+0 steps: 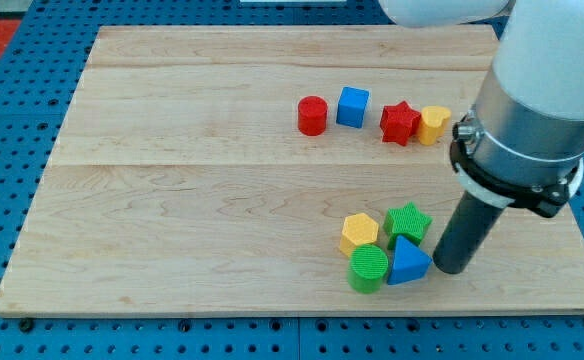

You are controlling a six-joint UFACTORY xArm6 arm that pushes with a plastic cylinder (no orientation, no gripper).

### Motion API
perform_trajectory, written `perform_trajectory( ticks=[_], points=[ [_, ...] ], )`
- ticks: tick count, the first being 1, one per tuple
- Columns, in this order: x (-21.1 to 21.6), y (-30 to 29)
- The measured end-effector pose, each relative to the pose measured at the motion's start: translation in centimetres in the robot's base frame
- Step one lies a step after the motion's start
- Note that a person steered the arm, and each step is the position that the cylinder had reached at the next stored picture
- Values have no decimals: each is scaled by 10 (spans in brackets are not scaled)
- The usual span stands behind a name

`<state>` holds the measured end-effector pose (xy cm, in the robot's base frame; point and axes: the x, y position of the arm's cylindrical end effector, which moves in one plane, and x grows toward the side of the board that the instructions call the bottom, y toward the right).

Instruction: Push the green star towards the center of the board

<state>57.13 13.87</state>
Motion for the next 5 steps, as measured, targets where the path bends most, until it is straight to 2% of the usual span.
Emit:
perform_trajectory(
  ticks=[1, 2, 3, 4, 5],
  points=[
    [-36, -39],
    [-61, -50],
    [-70, -67],
    [-82, -113],
    [-110, -128]
  ],
)
